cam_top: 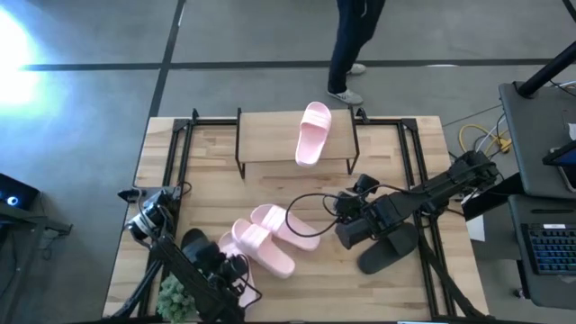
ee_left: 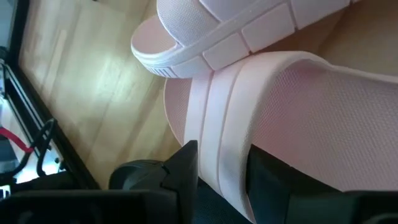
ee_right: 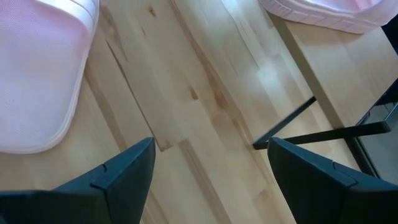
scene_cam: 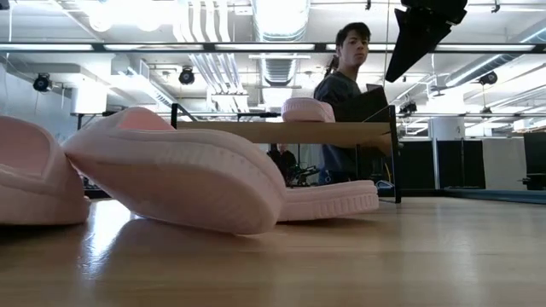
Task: Pick and place slides into the shelf
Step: Put the pink sandal on the shelf
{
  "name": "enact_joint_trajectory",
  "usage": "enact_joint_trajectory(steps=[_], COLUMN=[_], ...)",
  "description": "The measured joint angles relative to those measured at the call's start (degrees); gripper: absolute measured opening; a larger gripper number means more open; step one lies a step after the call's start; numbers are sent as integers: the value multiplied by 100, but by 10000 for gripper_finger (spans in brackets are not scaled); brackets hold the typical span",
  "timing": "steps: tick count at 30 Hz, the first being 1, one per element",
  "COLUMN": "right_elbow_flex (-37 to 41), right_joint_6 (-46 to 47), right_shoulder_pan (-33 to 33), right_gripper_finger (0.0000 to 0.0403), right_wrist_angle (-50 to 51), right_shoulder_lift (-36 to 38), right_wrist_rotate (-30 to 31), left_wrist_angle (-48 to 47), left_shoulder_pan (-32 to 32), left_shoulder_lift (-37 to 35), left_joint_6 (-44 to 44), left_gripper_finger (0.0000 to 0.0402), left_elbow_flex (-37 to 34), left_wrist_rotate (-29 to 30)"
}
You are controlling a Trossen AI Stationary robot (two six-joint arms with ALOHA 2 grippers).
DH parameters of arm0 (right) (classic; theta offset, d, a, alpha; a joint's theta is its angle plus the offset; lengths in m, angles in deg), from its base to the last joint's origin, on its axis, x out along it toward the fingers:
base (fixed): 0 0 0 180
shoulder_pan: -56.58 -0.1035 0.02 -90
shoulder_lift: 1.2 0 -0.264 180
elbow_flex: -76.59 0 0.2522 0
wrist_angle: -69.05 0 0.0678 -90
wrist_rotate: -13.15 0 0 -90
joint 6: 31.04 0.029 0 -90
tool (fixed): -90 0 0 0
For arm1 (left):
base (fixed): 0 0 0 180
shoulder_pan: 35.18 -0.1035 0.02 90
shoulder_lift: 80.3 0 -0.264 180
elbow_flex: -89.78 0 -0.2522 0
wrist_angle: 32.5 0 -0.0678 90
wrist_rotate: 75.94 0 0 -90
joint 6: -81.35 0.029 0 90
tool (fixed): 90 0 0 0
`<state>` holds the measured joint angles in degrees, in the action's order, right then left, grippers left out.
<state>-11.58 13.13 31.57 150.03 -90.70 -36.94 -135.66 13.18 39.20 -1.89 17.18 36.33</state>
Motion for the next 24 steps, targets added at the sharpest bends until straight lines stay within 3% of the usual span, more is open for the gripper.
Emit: enact_joint_trajectory(steps=[11, 19, 24], right_elbow_flex=[-2, -2, -2], right_joint_6=[237, 286, 286], right_shoulder_pan=[0, 0, 0], right_gripper_finger=[302, 302, 301], right_wrist_angle=[-10, -13, -22], right_shoulder_lift=[-2, -2, -2], right_wrist_rotate=[-1, -132, -132], left_wrist_angle=[-20, -11, 51], left_shoulder_pan=[-157, -219, -219], left_shoulder_lift=[-6, -9, -42], left_joint_6=[437, 594, 577], left_gripper_finger=[101, 11, 3], left_elbow_flex=[-416, -557, -529], left_wrist_rotate=[335, 414, 383])
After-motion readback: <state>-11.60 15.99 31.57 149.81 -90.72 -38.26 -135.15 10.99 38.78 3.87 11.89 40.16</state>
